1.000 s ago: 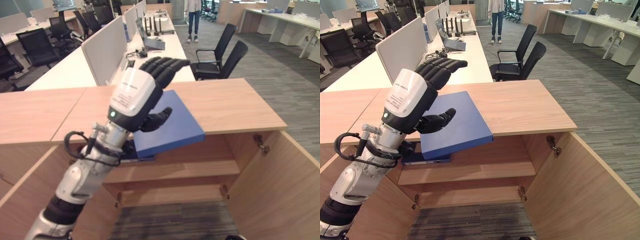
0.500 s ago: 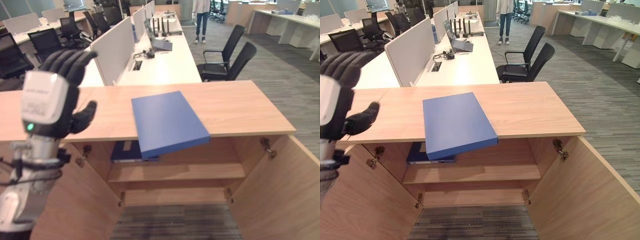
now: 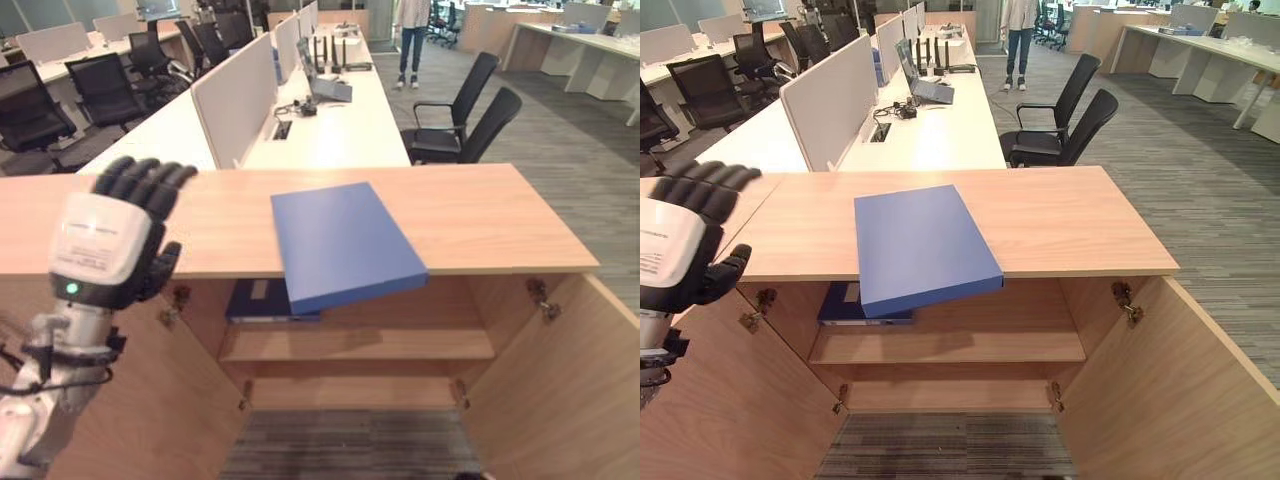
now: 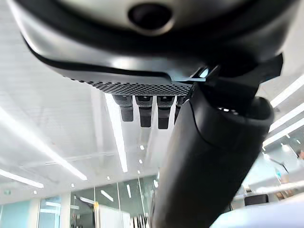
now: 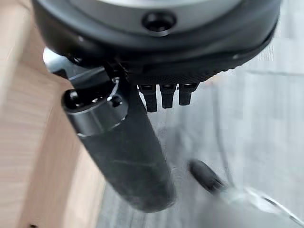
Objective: Put the empty folder in the office cabinet
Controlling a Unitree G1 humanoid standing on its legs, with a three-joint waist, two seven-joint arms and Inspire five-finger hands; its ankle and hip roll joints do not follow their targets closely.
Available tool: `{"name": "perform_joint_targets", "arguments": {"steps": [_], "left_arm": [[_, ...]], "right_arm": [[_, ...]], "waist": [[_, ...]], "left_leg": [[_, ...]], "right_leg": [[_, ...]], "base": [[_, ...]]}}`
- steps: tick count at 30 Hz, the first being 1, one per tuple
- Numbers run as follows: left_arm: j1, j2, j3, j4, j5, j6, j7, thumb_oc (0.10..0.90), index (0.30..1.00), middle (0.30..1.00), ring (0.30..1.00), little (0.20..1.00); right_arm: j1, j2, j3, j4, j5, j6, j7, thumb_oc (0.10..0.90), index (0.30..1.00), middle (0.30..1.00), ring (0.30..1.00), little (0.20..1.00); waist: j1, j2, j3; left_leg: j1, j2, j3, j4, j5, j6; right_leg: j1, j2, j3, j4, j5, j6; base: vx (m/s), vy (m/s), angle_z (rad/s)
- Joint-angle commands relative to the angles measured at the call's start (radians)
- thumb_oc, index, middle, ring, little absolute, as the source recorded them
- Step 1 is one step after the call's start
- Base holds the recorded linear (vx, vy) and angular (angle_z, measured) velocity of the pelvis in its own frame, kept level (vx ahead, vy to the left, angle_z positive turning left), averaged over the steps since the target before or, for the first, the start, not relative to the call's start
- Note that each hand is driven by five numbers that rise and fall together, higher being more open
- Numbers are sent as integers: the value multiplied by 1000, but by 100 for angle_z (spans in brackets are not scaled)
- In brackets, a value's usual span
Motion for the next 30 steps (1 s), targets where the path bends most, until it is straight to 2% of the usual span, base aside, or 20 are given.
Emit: {"name": "perform_joint_targets", "arguments": {"steps": [1, 8, 12, 25, 30], "left_arm": [[-114, 68, 9, -41, -12, 16, 72, 800, 900, 900, 900, 900], [-195, 15, -153, -65, -1, -11, 51, 800, 900, 900, 900, 900], [-214, 5, -200, -57, -3, -16, 34, 800, 900, 900, 900, 900], [-205, -81, -249, -67, -52, -31, -1, 800, 900, 900, 900, 900], [-234, -85, -294, -64, -43, -36, -19, 800, 900, 900, 900, 900]], "right_arm": [[-78, 17, -6, 64, 29, -16, -38, 800, 900, 900, 900, 900], [-81, 0, -40, 86, 45, -15, -55, 800, 900, 900, 900, 900], [-75, -5, -46, 81, 41, -14, -60, 800, 900, 900, 900, 900], [-71, -4, -45, 78, 28, -9, -75, 800, 900, 900, 900, 900], [-72, -4, -46, 72, 32, -10, -77, 800, 900, 900, 900, 900]], "waist": [[0, -31, -25], [-18, -29, -30], [-20, -29, -32], [-29, -37, -32], [-34, -37, -33]], "left_leg": [[-34, 43, -23, -6, 23, -78], [-27, 37, -24, -7, 15, -71], [-25, 37, -25, -7, 12, -69], [-23, 35, -30, -7, 11, -65], [-22, 33, -30, -7, 9, -64]], "right_leg": [[10, -47, -30, 6, -11, 75], [10, -52, -33, 6, -8, 80], [10, -53, -29, 6, -8, 81], [12, -56, -26, 6, -8, 78], [11, -57, -22, 6, -6, 79]], "base": [[9, 30, 5], [-2, 20, 6], [0, 0, 0], [0, 0, 0], [0, 0, 0]]}}
